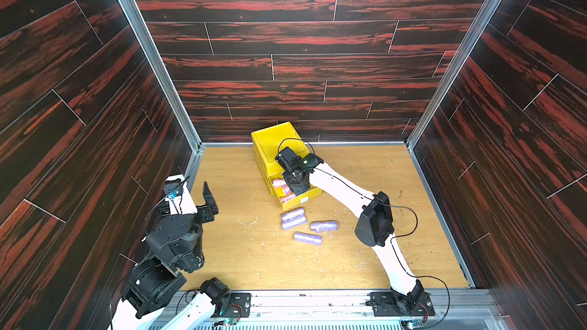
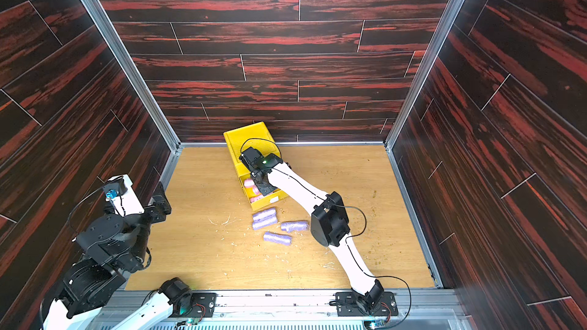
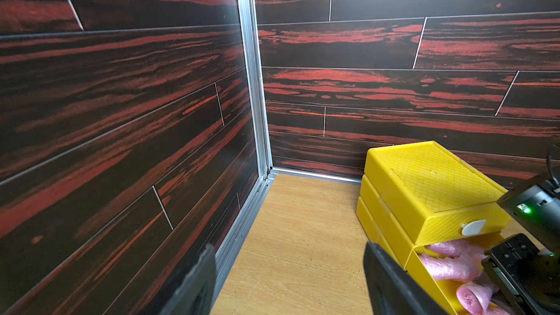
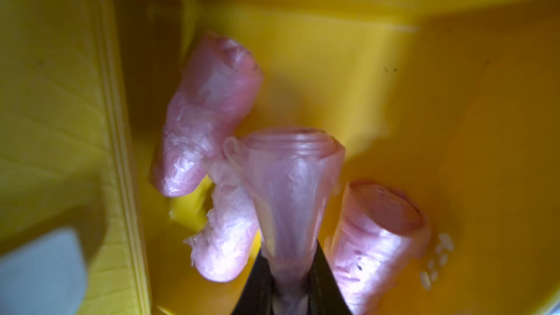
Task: Sort the rolls of trash bags by color and place them into the drawer
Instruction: Place the roll of trash bags in the drawer.
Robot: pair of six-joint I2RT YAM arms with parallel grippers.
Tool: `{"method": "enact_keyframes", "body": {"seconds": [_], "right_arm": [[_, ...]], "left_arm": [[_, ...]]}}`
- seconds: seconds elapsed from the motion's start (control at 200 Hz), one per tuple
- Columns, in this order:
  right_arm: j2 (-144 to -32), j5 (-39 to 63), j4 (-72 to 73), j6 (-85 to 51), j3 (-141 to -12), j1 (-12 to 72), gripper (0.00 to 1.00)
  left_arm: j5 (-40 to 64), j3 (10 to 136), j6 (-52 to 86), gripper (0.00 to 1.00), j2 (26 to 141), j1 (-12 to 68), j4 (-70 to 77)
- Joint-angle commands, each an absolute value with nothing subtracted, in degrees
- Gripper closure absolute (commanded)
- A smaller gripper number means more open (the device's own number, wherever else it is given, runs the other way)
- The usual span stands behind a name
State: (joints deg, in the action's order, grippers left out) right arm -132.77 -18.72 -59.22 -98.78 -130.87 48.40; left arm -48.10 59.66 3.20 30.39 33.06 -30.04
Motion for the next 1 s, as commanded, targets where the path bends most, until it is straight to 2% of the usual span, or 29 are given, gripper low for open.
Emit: {"method": "enact_keyframes", "body": {"seconds": [0.0,0.531,0.997], "right_arm": [[-133.8,-18.8,-59.1,-97.7,-131.0,48.0,0.93],[-135.4,-17.2,-59.3,-96.2,-131.1,47.5,0.86],[-133.6,-19.8,-58.3,-94.7,-131.0,47.5,0.67]], "left_arm": [[-48.6,59.3,2.7,0.20,31.3,32.9,-30.1],[-48.9,59.0,2.4,0.20,31.4,32.9,-29.9],[-48.9,58.9,2.5,0.20,31.4,32.9,-29.8]]}}
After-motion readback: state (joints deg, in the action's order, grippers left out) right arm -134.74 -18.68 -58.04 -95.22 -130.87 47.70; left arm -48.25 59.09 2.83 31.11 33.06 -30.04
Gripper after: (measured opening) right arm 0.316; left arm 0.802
